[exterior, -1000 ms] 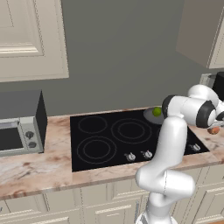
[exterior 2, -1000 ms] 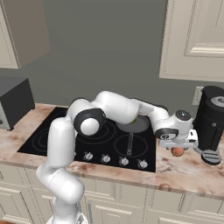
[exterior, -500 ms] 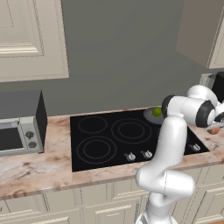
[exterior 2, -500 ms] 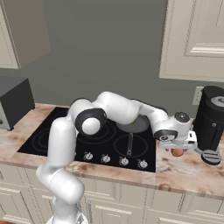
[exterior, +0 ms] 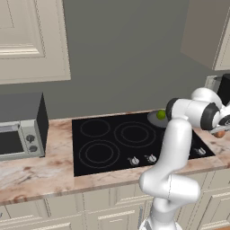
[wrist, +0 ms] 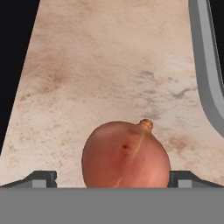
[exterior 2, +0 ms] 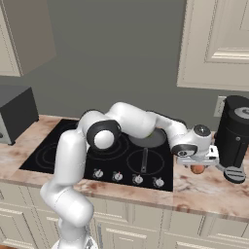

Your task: Put the lime and onion in the pan. Then turn on the rear right burner and set the heat to medium.

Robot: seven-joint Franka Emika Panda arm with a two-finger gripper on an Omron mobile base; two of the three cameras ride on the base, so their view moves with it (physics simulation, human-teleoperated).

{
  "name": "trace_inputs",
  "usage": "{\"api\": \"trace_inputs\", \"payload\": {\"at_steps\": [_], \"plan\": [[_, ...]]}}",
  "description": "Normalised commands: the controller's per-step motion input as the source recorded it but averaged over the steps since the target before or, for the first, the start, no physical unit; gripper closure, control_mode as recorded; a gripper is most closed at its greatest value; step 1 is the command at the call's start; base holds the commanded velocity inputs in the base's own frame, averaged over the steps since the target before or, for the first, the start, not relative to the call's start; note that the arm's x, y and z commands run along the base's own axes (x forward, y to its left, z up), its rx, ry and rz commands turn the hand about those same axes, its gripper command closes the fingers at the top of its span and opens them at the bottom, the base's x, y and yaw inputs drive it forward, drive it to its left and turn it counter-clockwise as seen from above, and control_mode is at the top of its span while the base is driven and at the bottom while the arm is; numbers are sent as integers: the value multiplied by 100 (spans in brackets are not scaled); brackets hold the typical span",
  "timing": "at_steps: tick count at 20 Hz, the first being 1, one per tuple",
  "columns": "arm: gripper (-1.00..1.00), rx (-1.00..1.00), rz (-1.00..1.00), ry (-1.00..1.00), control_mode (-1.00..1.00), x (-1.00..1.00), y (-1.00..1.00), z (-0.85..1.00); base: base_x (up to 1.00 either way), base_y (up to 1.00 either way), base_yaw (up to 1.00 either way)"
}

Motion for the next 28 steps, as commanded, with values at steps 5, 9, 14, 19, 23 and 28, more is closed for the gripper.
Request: {"api": "trace_inputs", "payload": {"at_steps": [5,9,14,19,23,28], "plan": [[-100,0,0,0,-100,15,0,-25,0,0,0],[-100,0,0,0,-100,5,0,-36,0,0,0],[-100,0,0,0,-100,1,0,-39,0,0,0],[-100,0,0,1,-100,0,0,-20,0,0,0],[100,0,0,2,-100,0,0,-7,0,0,0],[100,0,0,2,-100,0,0,0,0,0,0]]}}
